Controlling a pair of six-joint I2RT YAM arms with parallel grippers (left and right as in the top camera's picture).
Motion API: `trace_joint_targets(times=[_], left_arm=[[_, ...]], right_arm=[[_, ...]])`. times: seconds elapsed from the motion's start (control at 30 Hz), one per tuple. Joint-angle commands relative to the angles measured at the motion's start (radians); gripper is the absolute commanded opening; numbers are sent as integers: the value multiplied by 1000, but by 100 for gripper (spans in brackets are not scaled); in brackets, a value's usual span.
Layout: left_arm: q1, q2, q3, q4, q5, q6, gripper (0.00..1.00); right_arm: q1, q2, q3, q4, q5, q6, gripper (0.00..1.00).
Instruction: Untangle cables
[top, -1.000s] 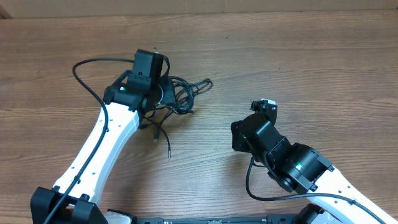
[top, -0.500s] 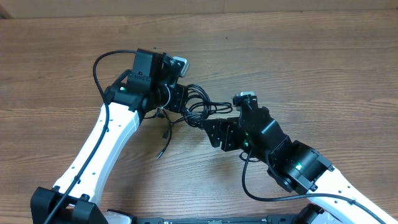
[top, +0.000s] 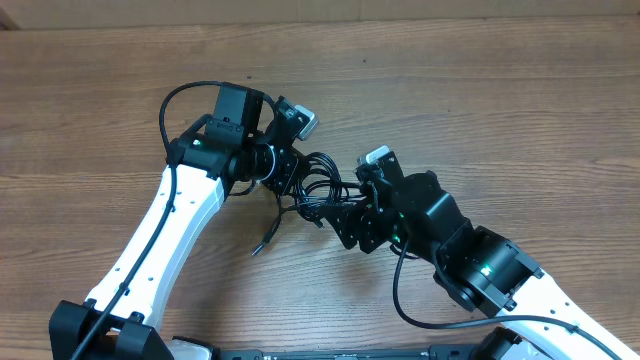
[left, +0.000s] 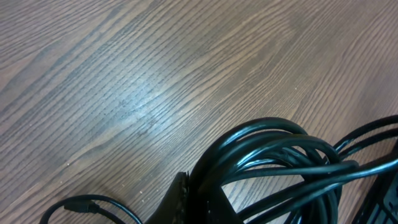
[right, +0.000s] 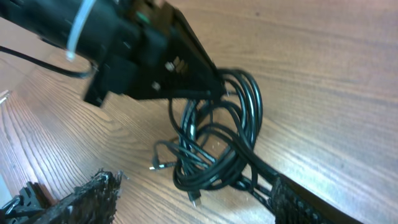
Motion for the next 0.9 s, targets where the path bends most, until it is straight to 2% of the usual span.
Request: trace_joint_targets(times=[0.0,0.27,0.47,0.6,0.87], left_arm=[[-8,2,14,0,62,39,4],[-8,2,14,-4,178,105,4],[-10,2,14,-41,177,132,4],[-10,2,14,-79,163,157,4],[-10,2,14,-93,105,185,4]], right_arm=[[-2,-23,39,0,-23,-63,75],[-3,19,38,-21,-6,-123,68],[-3,76,39,-8,39,-122,60],[-3,68,58,42,19,-115,60],[-3,52,167,4,19,-128,61]])
